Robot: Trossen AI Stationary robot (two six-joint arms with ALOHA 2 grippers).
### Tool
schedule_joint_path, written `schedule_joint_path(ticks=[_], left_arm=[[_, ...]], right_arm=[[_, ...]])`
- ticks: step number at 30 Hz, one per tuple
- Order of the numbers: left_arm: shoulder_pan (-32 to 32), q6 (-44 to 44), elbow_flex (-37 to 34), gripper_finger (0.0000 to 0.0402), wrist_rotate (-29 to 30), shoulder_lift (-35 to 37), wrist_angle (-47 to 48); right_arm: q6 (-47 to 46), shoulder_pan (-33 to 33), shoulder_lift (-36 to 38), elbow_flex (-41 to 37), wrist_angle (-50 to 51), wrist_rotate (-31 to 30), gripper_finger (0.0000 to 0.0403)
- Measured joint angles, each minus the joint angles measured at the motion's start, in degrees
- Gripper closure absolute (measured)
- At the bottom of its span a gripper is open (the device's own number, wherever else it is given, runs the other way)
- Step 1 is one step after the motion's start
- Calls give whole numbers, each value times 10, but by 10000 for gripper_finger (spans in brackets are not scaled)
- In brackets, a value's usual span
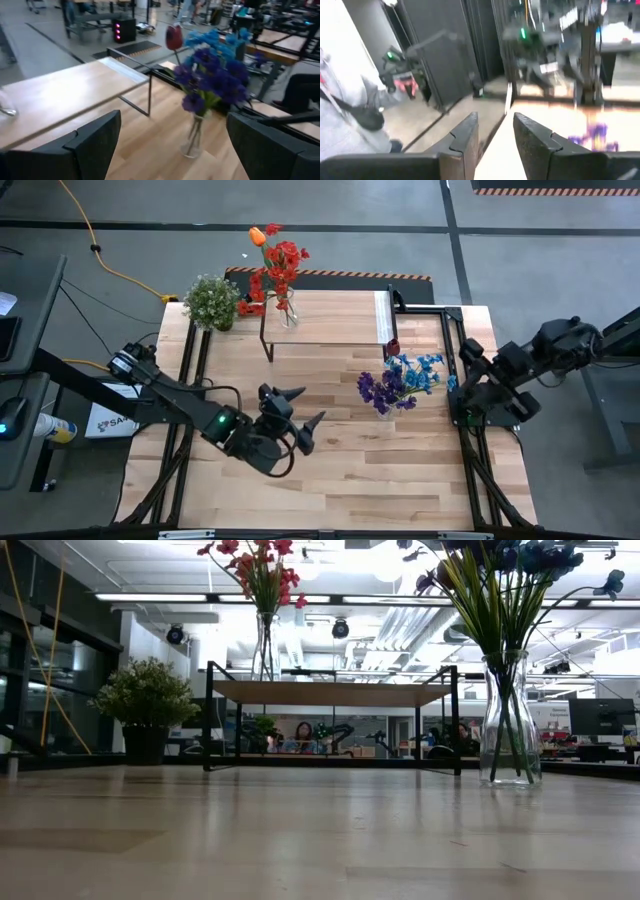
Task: Pick and place flowers into a vace then onto a shelf
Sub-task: Put the right transparent vase on the shelf
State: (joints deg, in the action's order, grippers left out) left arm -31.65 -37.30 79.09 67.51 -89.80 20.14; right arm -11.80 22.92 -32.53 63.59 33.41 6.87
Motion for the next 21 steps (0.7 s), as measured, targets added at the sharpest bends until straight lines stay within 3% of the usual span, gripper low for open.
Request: schedule_joint_path(ticks=[10,21], left_arm=[[-30,-3,0,9,-27,0,-6],[-33,-5,0,9,-38,0,-7]], right_arm=[[-154,0,0,0,194,8,289],[-305,0,0,0,403,79,289]])
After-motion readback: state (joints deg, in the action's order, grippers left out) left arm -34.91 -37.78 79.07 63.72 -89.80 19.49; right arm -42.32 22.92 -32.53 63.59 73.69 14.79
